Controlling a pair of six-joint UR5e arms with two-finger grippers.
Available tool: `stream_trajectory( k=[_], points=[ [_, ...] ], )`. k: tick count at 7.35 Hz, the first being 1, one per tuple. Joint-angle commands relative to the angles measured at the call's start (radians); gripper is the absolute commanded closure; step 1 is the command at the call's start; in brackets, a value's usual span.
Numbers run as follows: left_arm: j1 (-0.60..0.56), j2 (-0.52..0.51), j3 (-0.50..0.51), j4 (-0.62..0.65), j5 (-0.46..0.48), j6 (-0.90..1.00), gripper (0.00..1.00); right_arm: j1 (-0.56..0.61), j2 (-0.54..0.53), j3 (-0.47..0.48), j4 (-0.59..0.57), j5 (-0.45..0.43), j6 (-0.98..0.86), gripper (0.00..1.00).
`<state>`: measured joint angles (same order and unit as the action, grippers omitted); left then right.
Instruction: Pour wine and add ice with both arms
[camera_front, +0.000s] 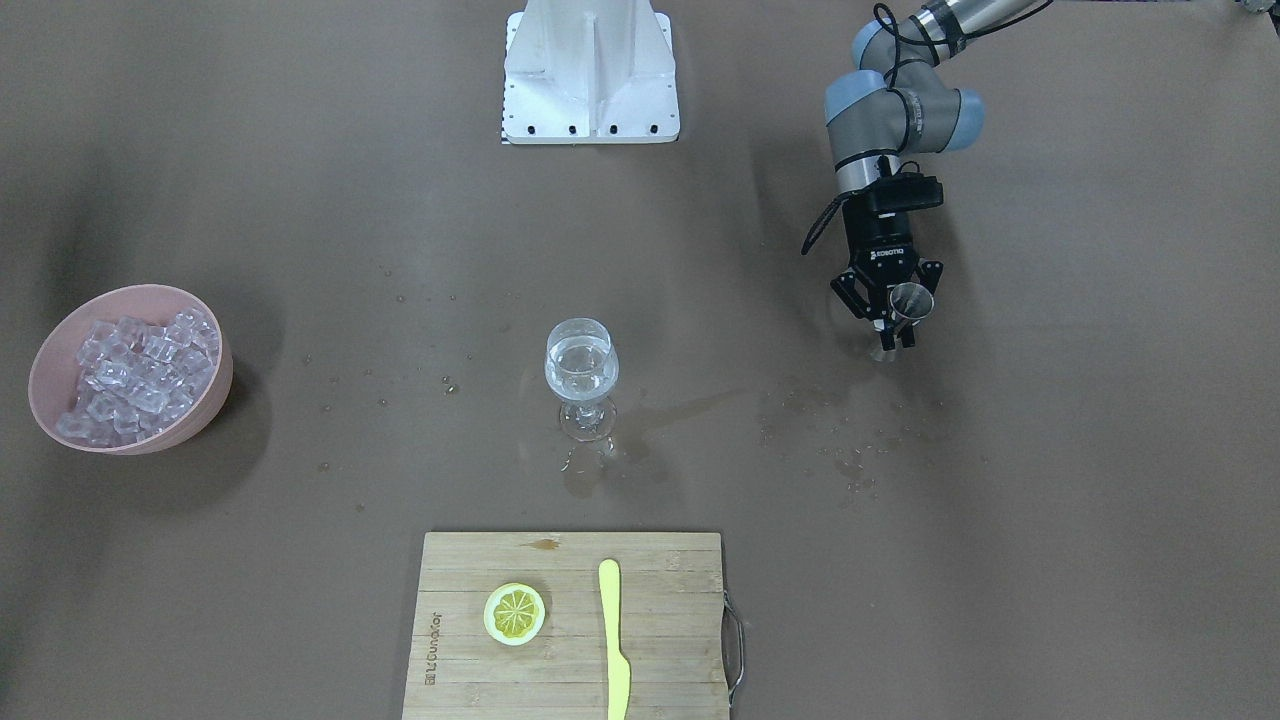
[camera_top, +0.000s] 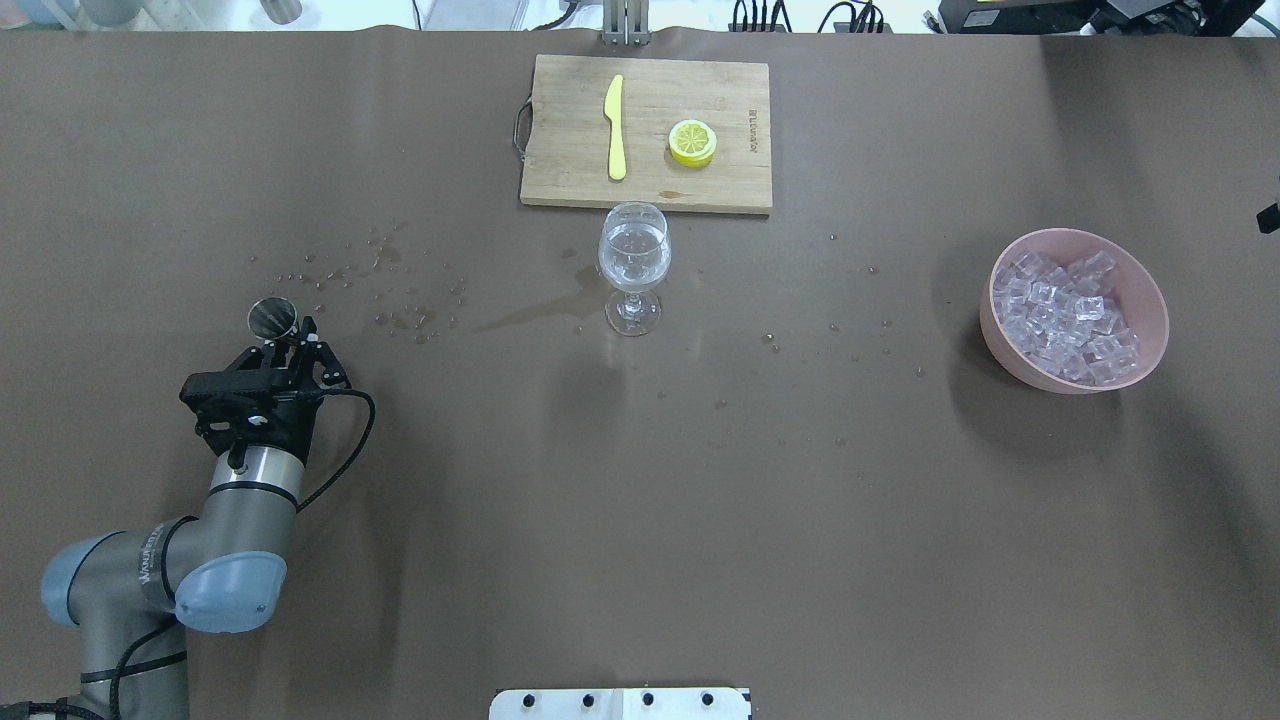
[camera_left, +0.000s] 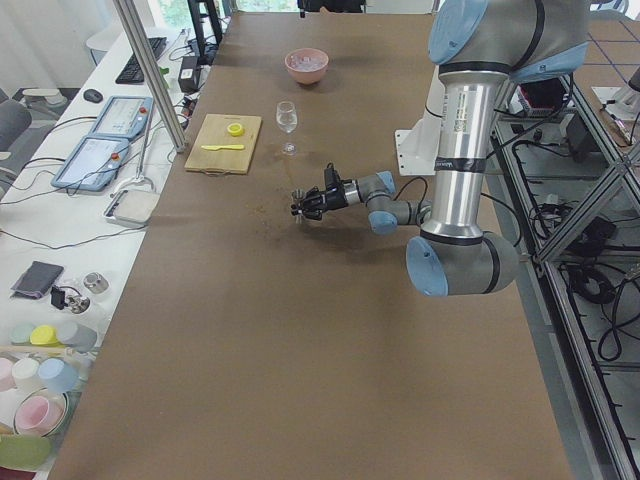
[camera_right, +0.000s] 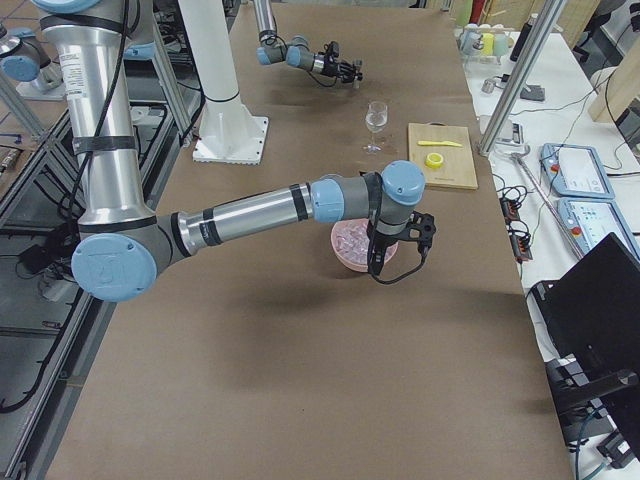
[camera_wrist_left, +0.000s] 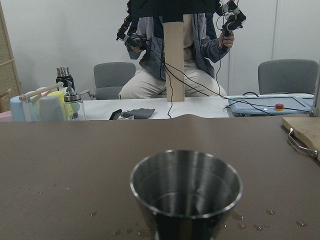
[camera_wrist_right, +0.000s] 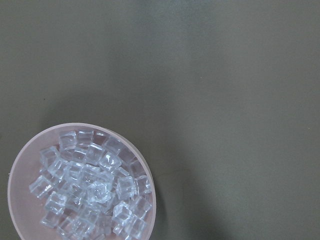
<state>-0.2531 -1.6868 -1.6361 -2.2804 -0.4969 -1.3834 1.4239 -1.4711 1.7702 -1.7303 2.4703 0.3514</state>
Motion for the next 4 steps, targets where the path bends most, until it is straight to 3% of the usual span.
stream_trajectory(
  k=[1, 4],
  points=[
    [0.000, -0.002, -0.010, -0.013, -0.005, -0.003, 1.00, 0.000, 0.000, 0.000, 0.000, -0.001, 0.001, 0.00],
    [0.000, -0.005, -0.013, -0.014, -0.011, -0.037, 1.00, 0.000, 0.000, 0.003, 0.000, -0.001, 0.001, 0.00]
  ],
)
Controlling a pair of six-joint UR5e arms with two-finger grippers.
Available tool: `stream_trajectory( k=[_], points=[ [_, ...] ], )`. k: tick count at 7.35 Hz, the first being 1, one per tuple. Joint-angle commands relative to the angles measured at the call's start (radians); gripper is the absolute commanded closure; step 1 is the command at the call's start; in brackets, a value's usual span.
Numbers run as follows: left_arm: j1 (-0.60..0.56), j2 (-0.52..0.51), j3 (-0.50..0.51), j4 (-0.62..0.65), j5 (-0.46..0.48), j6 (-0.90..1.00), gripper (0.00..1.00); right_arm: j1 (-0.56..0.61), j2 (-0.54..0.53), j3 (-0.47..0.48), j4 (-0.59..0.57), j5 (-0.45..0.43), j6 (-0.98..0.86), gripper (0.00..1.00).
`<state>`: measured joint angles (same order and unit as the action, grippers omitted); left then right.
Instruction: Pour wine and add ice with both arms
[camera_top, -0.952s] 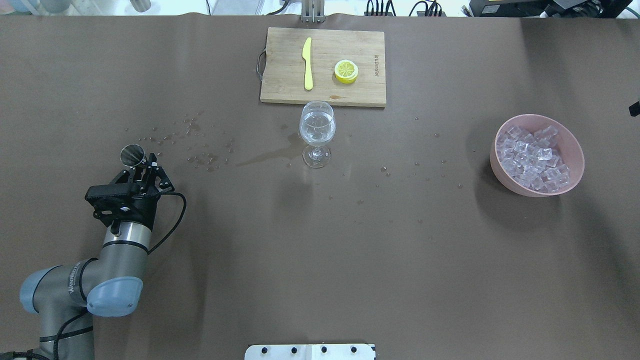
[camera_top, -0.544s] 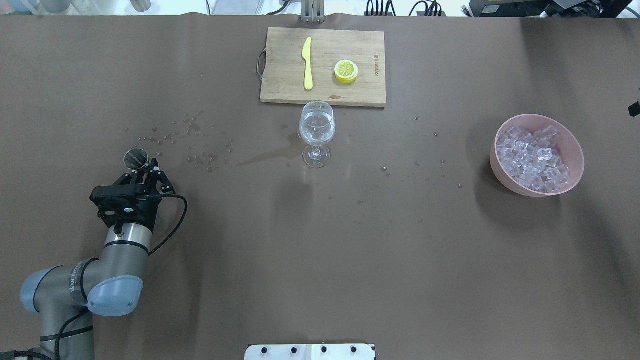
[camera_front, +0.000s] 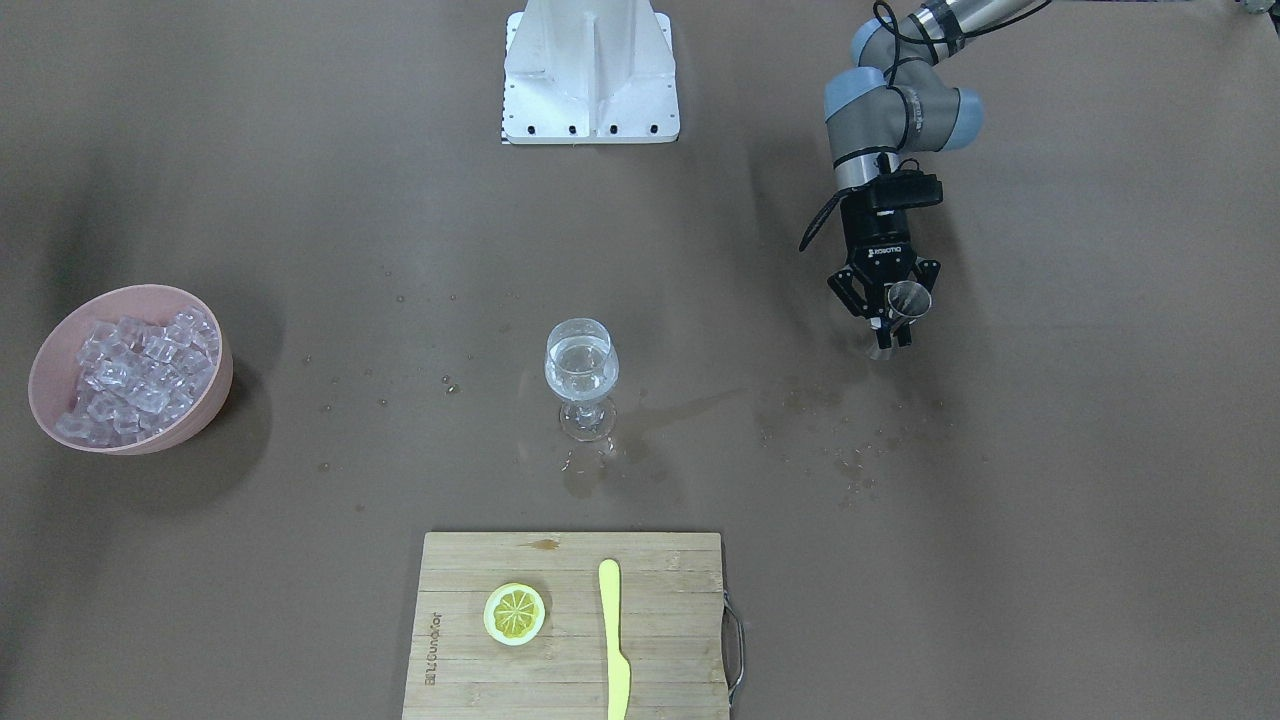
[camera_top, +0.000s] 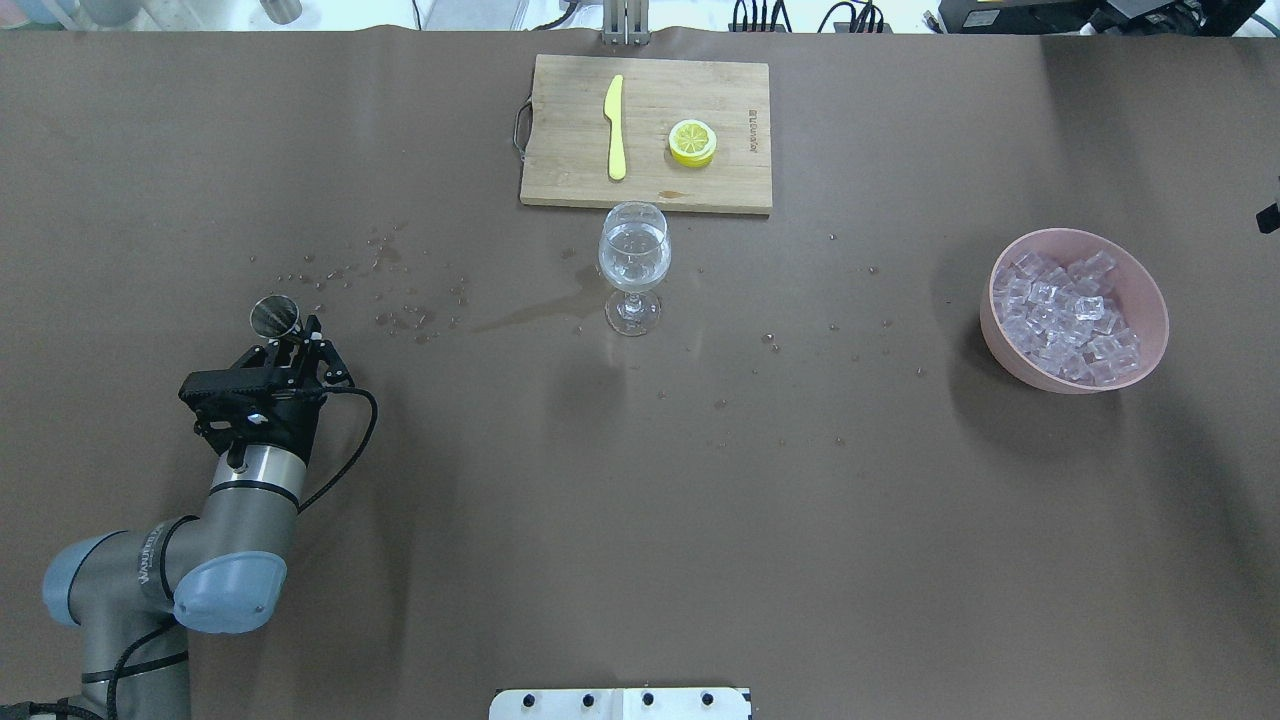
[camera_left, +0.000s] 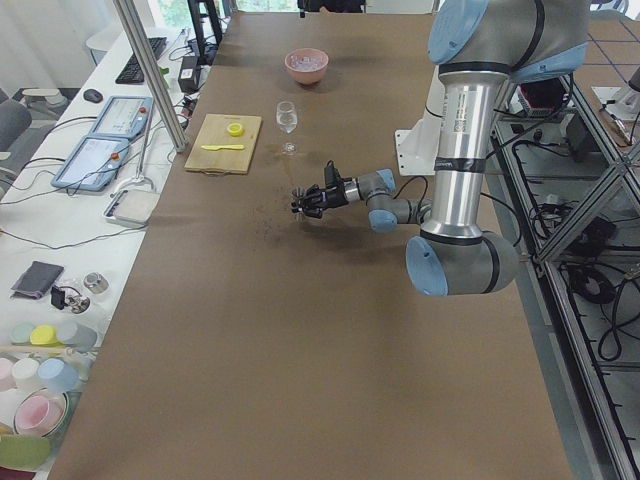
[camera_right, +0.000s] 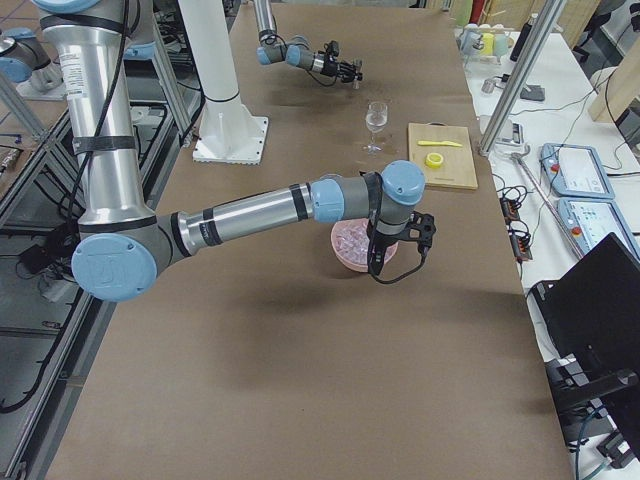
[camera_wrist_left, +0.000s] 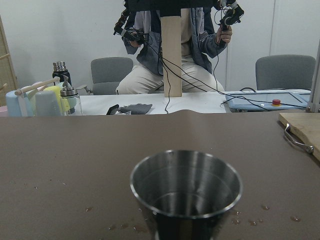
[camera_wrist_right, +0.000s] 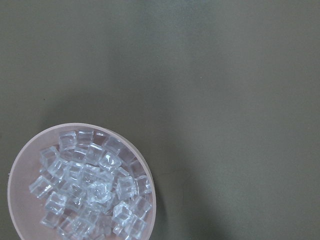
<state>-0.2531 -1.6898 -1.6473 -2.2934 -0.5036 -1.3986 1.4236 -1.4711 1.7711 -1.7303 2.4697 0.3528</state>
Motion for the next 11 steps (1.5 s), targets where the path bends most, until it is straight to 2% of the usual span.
stream_trajectory(
  k=[1, 4, 5, 8, 9, 10, 11],
  points=[
    [0.000, -0.004, -0.011, -0.003, -0.033, -0.023, 1.00, 0.000, -0.002, 0.005, 0.000, 0.000, 0.000, 0.00],
    [0.000, -0.001, -0.011, 0.000, -0.039, -0.014, 0.64, 0.000, -0.003, 0.008, 0.000, 0.000, 0.000, 0.00],
    [0.000, -0.001, -0.009, 0.000, -0.039, -0.013, 0.46, 0.000, -0.003, 0.013, 0.000, 0.000, 0.000, 0.00],
    [0.000, -0.001, -0.006, 0.002, -0.039, -0.013, 0.43, 0.000, -0.003, 0.013, 0.000, 0.000, 0.000, 0.00],
    [0.000, -0.001, -0.006, 0.014, -0.039, -0.010, 0.25, 0.000, -0.003, 0.013, 0.000, 0.000, 0.000, 0.00],
    [0.000, -0.002, 0.023, 0.017, -0.033, -0.013, 0.02, 0.000, -0.003, 0.013, 0.000, 0.000, 0.000, 0.00],
    [0.000, -0.001, 0.033, 0.018, -0.035, -0.007, 0.02, 0.000, -0.003, 0.013, 0.000, 0.002, 0.000, 0.00]
  ],
)
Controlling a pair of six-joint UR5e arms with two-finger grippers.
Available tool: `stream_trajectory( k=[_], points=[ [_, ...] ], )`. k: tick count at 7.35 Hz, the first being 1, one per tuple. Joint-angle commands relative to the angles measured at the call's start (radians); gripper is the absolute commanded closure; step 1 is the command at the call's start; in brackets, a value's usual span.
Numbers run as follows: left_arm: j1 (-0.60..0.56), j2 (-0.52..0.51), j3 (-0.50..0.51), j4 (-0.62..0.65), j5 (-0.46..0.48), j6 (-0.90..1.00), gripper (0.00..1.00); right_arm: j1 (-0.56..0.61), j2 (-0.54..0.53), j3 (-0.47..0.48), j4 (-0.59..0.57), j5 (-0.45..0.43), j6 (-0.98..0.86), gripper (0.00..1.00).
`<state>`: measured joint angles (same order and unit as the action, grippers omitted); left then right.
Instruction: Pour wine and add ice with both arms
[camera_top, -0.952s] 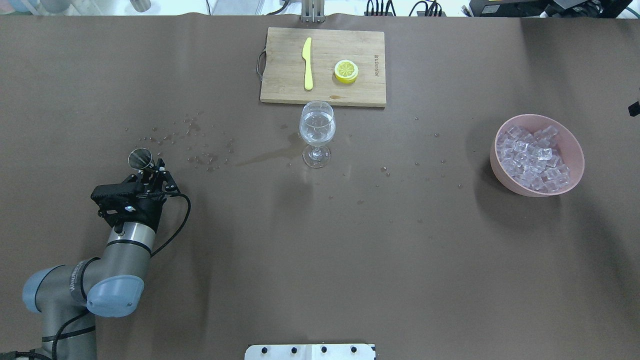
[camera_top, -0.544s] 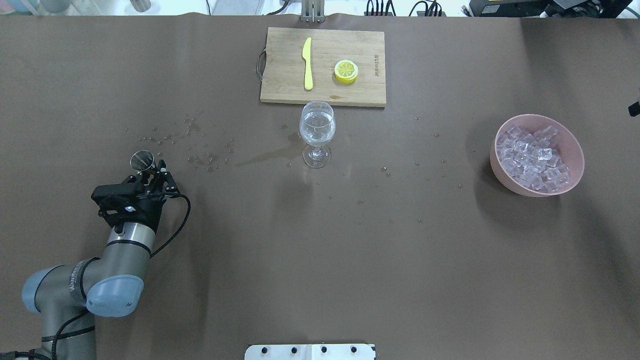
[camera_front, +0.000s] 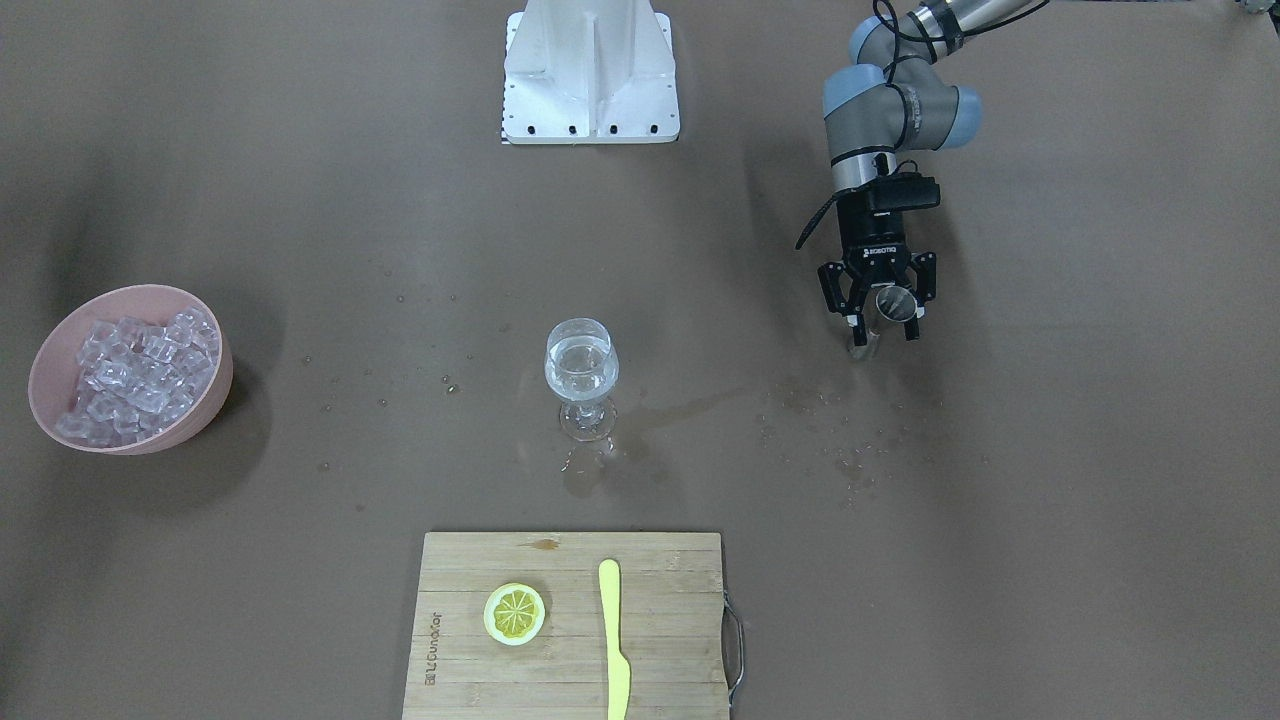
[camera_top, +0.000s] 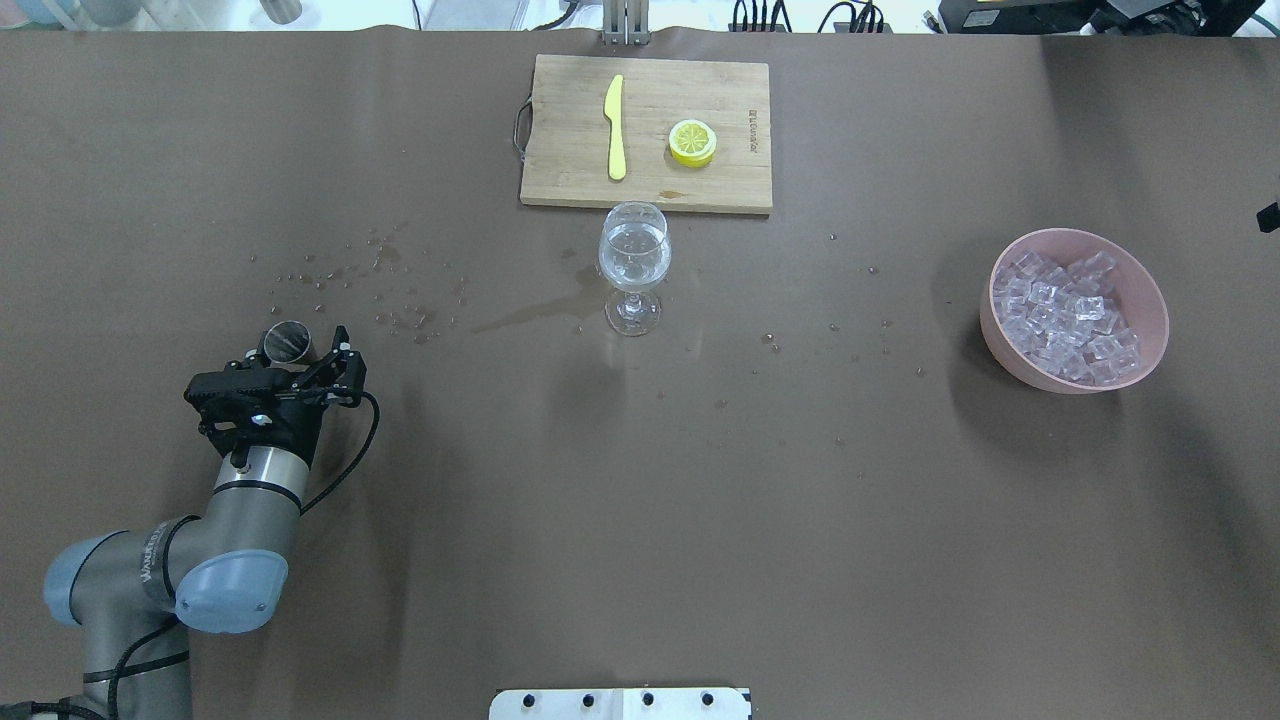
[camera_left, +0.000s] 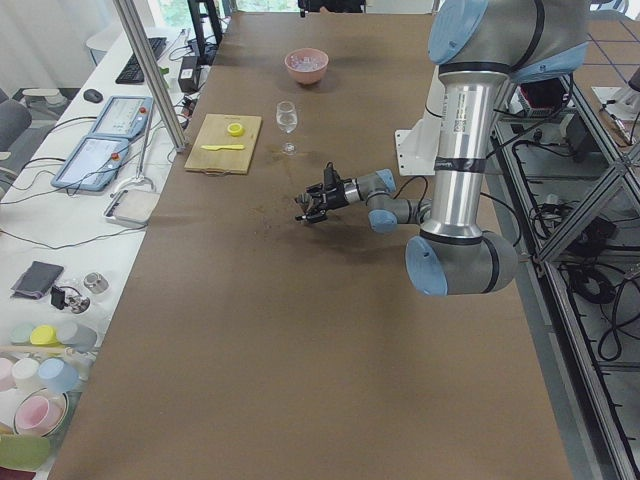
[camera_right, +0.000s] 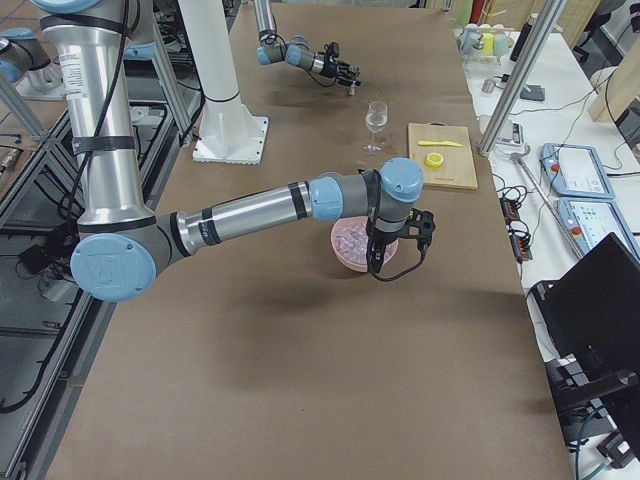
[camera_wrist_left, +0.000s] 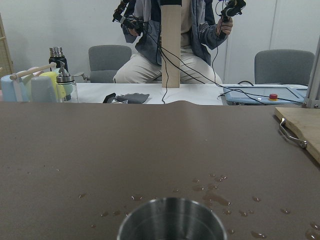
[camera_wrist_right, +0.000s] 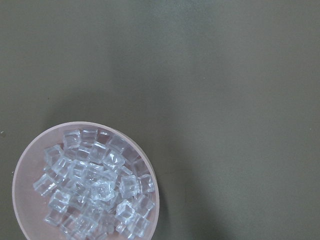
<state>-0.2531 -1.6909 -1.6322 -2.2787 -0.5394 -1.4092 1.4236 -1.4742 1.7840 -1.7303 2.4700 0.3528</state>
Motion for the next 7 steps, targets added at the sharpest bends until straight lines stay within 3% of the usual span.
stream_trajectory(
  k=[1, 7],
  points=[
    [0.000, 0.000, 0.003, 0.004, -0.004, 0.048, 0.02, 0.000, 0.000, 0.000, 0.000, 0.001, 0.000, 0.00],
    [0.015, 0.051, -0.086, 0.002, -0.103, 0.053, 0.02, 0.000, -0.014, -0.001, 0.000, 0.000, 0.000, 0.00]
  ],
)
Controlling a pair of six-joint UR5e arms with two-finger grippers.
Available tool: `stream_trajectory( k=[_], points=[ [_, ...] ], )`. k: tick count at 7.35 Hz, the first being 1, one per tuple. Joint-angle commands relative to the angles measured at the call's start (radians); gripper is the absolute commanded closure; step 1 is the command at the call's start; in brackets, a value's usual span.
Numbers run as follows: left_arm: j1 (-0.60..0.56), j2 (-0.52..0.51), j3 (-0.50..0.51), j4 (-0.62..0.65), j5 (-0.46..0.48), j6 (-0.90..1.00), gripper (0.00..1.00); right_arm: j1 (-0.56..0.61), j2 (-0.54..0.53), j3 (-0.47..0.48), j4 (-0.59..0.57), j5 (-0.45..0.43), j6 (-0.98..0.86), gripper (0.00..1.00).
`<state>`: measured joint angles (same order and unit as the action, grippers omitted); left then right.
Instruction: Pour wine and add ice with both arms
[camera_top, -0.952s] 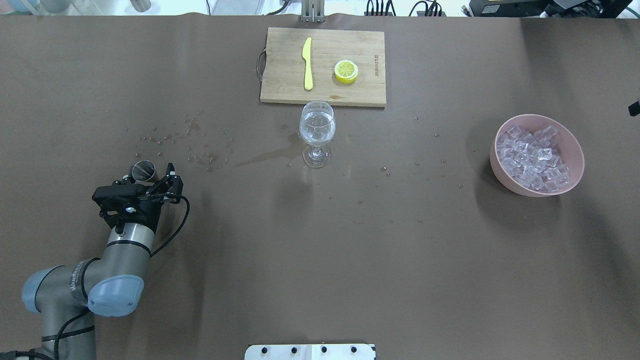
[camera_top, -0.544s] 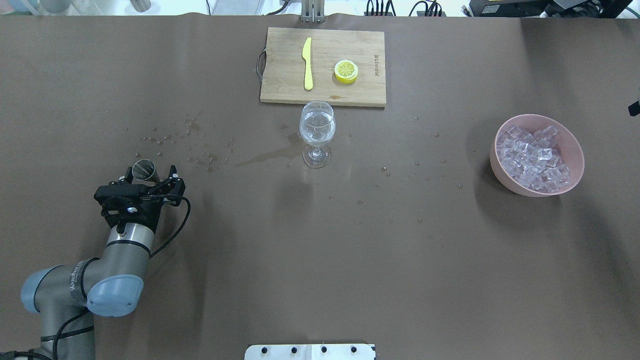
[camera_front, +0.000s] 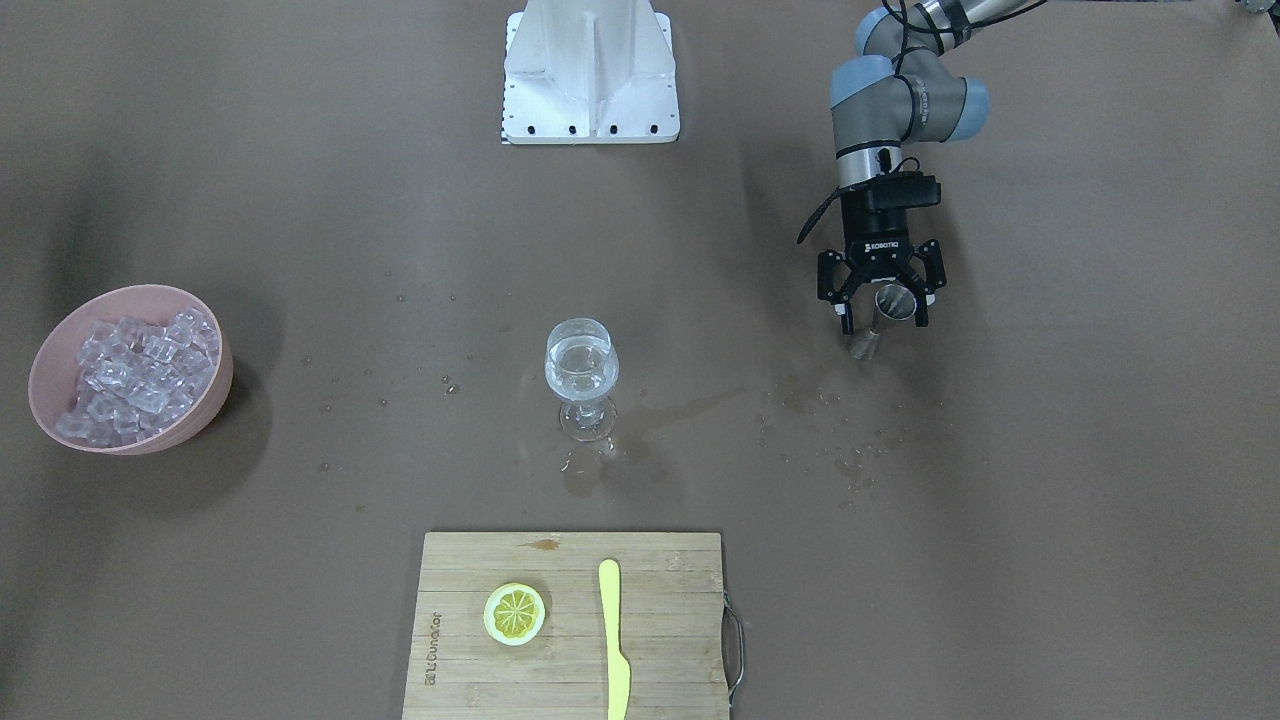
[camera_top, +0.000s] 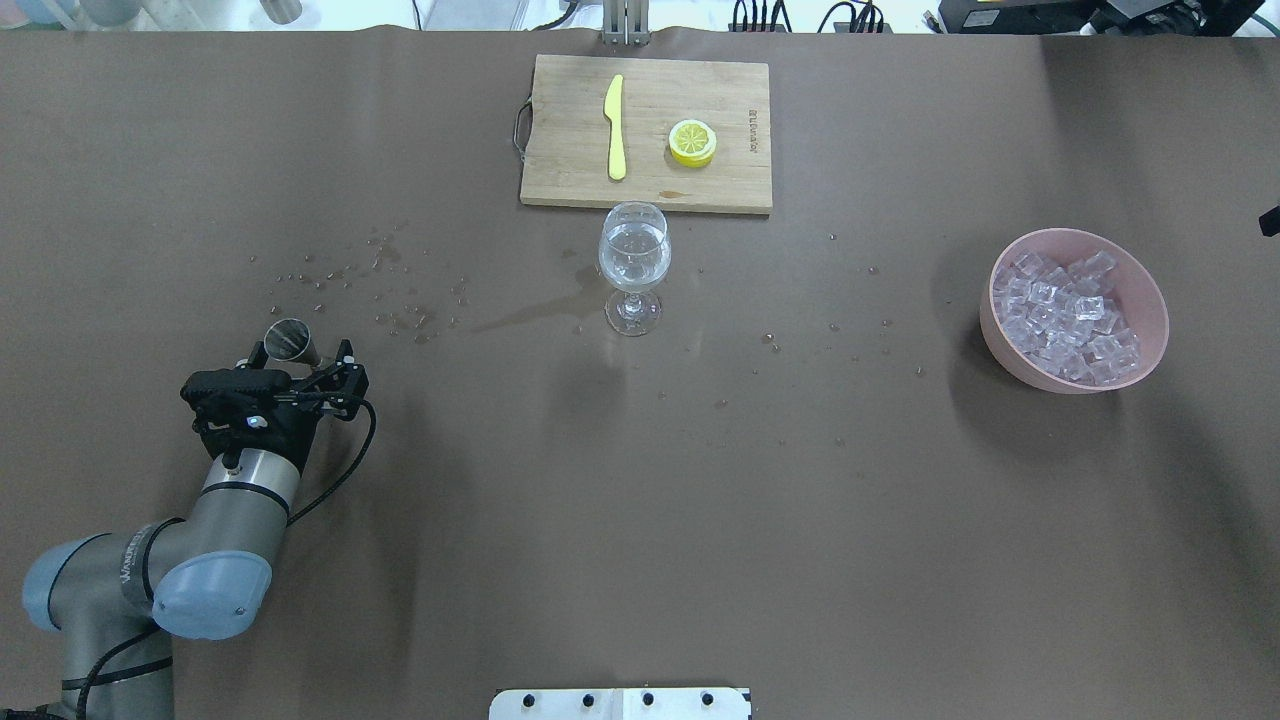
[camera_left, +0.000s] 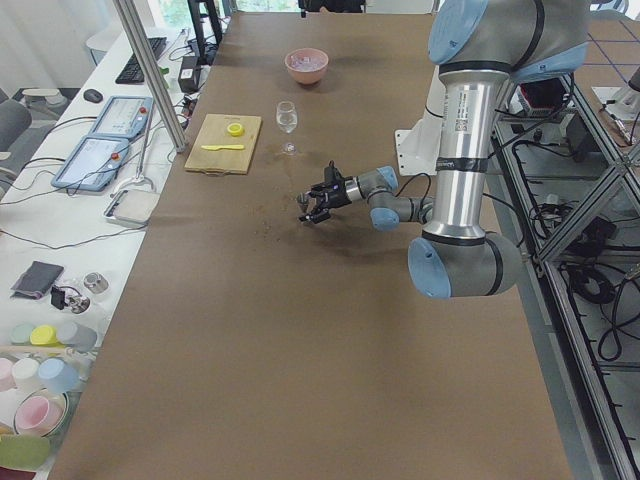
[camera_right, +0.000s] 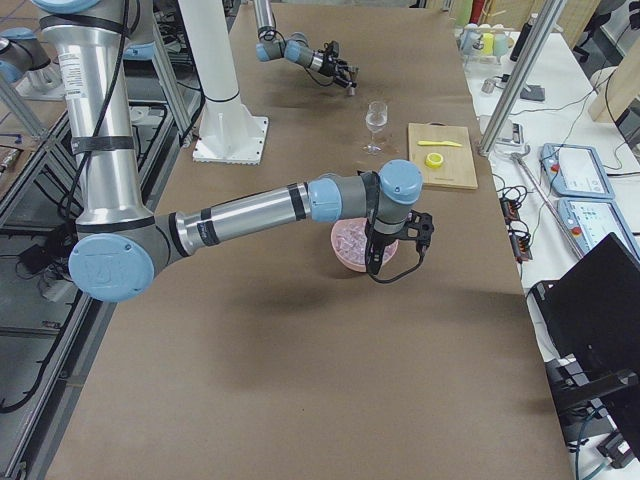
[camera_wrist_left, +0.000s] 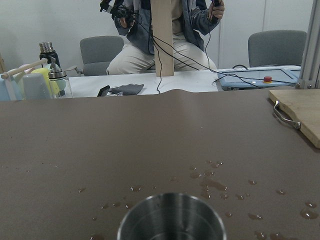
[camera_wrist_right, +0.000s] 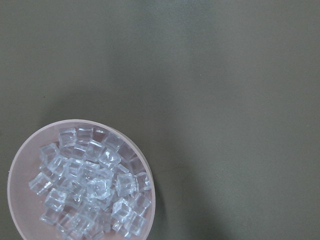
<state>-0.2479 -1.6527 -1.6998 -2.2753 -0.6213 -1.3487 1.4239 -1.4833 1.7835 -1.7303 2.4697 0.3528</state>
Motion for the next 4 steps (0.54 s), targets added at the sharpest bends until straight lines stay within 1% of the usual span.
stream_trajectory(
  k=[1, 2, 3, 4],
  points=[
    [0.034, 0.025, -0.038, -0.001, -0.025, -0.007, 0.02, 0.000, -0.003, -0.001, 0.000, 0.000, 0.000, 0.00],
    [0.051, 0.028, -0.064, -0.001, -0.031, -0.009, 0.02, 0.000, -0.005, -0.001, 0.000, -0.003, 0.000, 0.00],
    [0.074, 0.060, -0.082, -0.001, -0.035, -0.010, 0.02, 0.000, -0.005, -0.001, 0.000, -0.012, 0.000, 0.00],
    [0.094, 0.120, -0.137, -0.001, -0.037, -0.016, 0.02, 0.000, -0.005, -0.006, 0.000, -0.017, 0.000, 0.00]
  ],
)
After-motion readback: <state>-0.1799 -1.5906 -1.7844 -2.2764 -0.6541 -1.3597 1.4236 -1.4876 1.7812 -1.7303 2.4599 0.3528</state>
